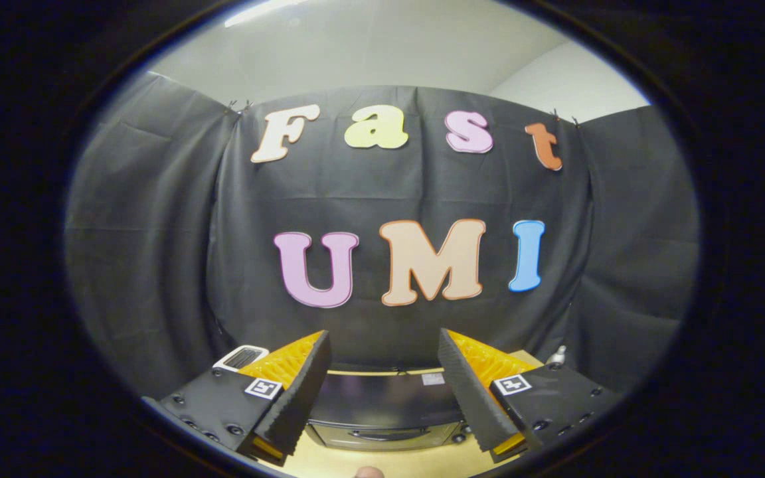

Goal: Open the toaster oven, put the food inside, and close the toaster oven door.

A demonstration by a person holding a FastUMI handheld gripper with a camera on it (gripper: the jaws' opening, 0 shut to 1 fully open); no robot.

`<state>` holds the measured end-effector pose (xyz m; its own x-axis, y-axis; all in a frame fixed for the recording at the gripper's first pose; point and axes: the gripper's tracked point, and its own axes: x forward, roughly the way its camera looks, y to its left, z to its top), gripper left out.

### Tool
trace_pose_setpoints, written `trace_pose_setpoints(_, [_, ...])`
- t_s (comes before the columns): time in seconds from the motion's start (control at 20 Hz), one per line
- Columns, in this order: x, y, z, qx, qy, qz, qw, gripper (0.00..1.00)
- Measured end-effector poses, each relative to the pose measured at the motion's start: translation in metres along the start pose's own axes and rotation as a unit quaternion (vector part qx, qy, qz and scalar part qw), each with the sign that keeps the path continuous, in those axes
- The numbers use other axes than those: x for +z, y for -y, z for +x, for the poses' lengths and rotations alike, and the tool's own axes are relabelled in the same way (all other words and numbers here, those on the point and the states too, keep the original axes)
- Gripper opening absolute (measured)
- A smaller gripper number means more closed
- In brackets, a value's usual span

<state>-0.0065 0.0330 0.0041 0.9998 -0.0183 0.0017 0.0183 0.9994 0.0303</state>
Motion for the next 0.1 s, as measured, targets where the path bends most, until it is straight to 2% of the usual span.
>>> trace_pose_setpoints(0.1, [0.0053, -0.0026, 0.0, 0.003, 0.005, 0.006, 1.0, 0.99])
